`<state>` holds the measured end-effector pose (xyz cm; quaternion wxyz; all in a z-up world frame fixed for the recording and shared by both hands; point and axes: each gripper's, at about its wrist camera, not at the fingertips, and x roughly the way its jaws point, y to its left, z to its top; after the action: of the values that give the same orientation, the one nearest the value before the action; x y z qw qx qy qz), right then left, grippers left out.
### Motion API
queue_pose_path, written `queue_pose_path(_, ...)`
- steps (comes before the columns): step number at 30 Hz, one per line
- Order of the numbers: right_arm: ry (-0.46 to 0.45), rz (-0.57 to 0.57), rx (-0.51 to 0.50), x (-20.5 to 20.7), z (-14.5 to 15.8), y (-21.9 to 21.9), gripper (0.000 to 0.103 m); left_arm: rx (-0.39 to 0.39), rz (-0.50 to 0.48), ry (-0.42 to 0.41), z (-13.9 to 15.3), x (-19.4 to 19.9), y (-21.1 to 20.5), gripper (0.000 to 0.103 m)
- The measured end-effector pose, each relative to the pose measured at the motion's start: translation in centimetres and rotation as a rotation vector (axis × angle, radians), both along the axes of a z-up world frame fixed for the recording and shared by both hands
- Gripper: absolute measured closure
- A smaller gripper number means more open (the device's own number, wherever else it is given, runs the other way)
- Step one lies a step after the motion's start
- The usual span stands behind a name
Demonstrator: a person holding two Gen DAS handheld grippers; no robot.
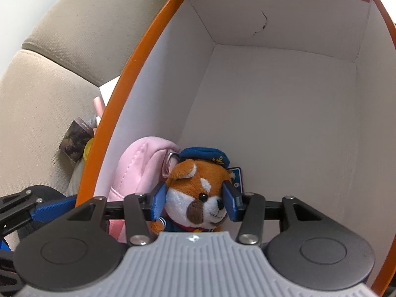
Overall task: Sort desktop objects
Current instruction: 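Carry the toy and pink backpack into the open orange box with both grippers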
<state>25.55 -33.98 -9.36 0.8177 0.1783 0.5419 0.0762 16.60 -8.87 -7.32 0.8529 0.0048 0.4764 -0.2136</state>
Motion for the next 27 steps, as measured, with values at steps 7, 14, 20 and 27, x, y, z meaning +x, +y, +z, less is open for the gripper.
queue_pose_path(7,-0.043,0.042,-0.110,-0.6,0.4,1.8,0.044,-0.001,0.013,0.025,-1.5,0.2,0.1,0.069)
queue_pose_path(14,-0.040,-0.003,-0.099,-1.2,1.2,0.8,0.037,-0.003,0.026,0.027,-1.6,0.0,0.3,0.071)
queue_pose_path(20,-0.063,-0.001,-0.084,-3.0,1.7,0.3,0.048,-0.004,0.031,0.027,-1.8,0.2,0.2,0.071)
queue_pose_path(27,-0.078,0.012,-0.176,-2.7,1.1,2.6,0.059,-0.016,0.014,0.015,-1.8,0.1,0.3,0.078)
